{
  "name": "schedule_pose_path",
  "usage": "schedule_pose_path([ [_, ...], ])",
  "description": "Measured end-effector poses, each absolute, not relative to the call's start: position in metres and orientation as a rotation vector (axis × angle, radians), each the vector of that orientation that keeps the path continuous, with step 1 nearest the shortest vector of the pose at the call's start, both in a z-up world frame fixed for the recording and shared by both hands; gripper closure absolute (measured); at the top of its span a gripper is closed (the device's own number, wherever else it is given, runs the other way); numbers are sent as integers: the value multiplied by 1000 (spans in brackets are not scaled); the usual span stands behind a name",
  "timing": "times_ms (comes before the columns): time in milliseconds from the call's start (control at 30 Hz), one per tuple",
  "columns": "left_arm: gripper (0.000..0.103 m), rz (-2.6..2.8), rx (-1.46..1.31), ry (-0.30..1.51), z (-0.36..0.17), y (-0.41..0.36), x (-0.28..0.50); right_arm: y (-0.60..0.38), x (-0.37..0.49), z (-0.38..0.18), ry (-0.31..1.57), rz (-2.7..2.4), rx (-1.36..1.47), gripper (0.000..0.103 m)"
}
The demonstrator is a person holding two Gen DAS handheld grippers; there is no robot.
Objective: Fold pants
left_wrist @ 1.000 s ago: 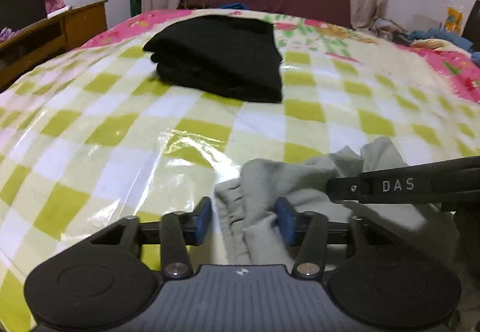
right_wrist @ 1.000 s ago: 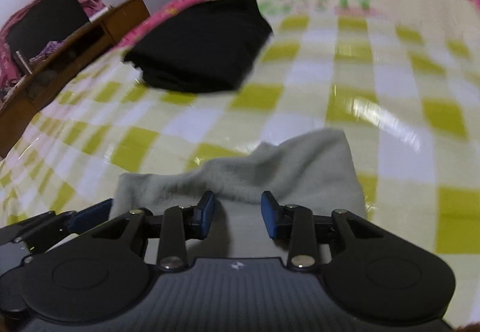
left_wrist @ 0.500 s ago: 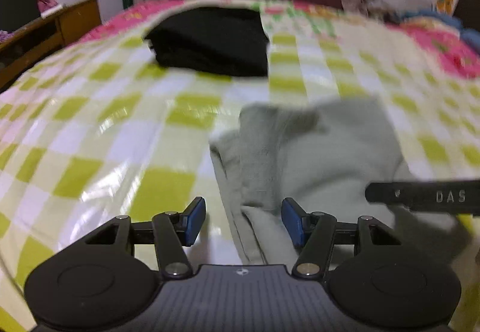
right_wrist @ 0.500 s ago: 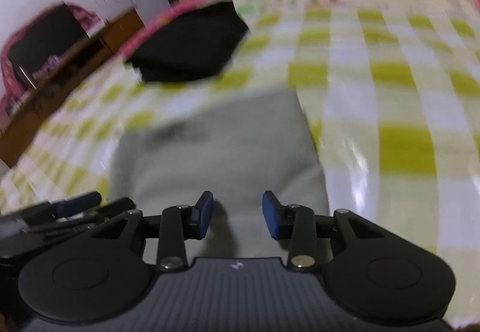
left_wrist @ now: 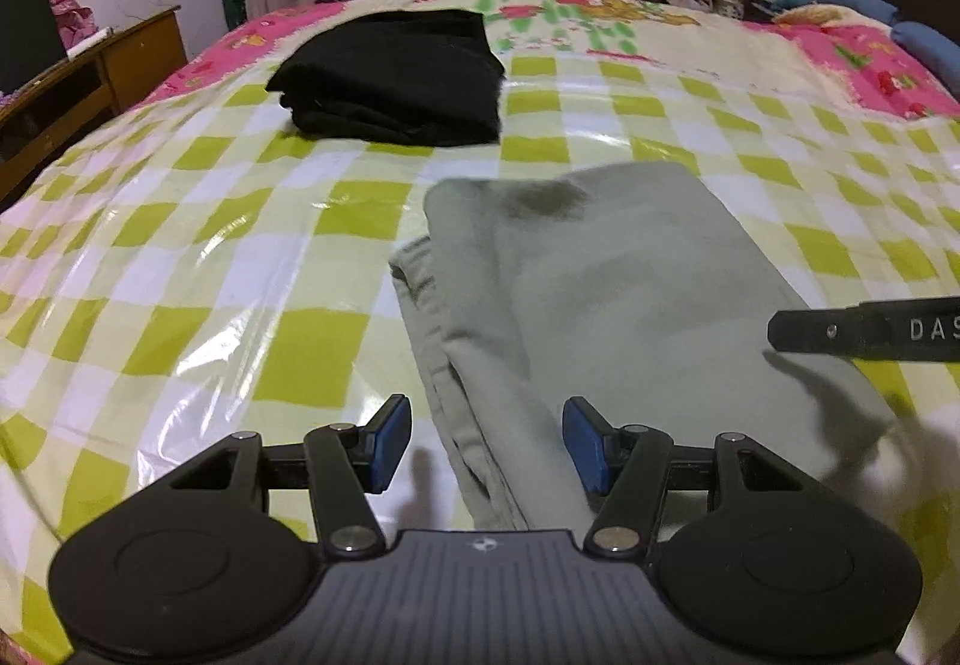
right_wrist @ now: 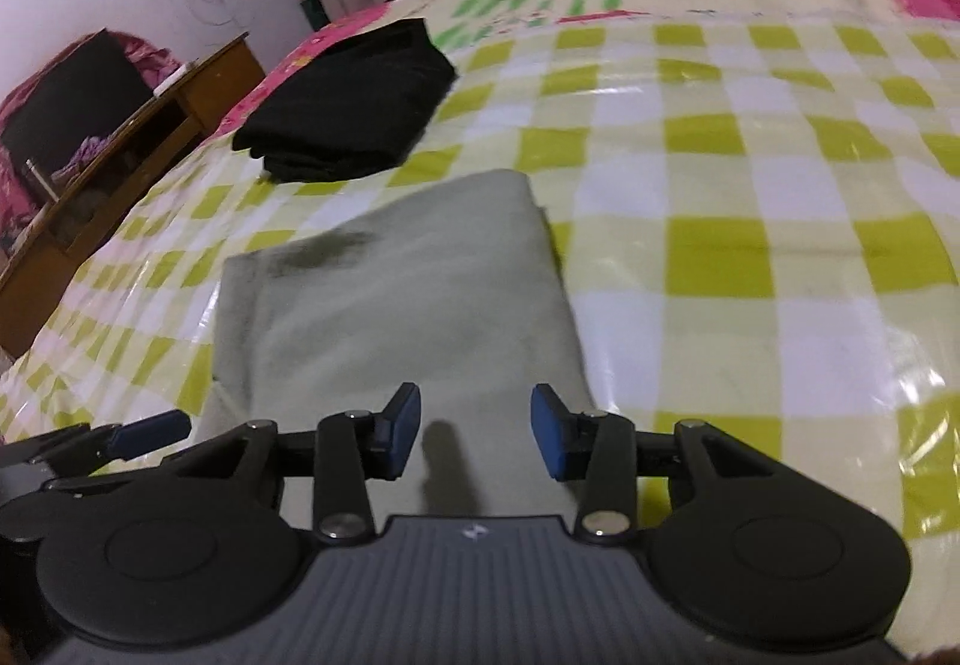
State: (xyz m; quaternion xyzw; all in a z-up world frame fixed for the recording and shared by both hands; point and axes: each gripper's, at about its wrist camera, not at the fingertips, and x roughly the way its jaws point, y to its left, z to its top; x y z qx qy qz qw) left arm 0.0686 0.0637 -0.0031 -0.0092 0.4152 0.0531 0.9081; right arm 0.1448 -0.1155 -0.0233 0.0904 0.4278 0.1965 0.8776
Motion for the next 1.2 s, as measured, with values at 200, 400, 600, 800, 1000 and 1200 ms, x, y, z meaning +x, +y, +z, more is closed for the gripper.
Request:
schedule_pose_path([
  [200,32,106,-7,874,-4,60,67,-120,141,-25,906,391,188,61],
  [400,32,96,1,869,0,54,59,-117,130,-18,880,402,166,55],
  [600,32,82,17,881,-1,51,53,-122,130,-26,928,357,157,55],
  [800,32,77,14,881,-2,51,51,-124,125,-23,925,351,156,55],
  [1000,32,74,7,876,0,50,48,-129,129,-23,927,352,184,55],
  [1200,32,56,4,866,2,48,46,-133,131,-25,920,361,206,51],
])
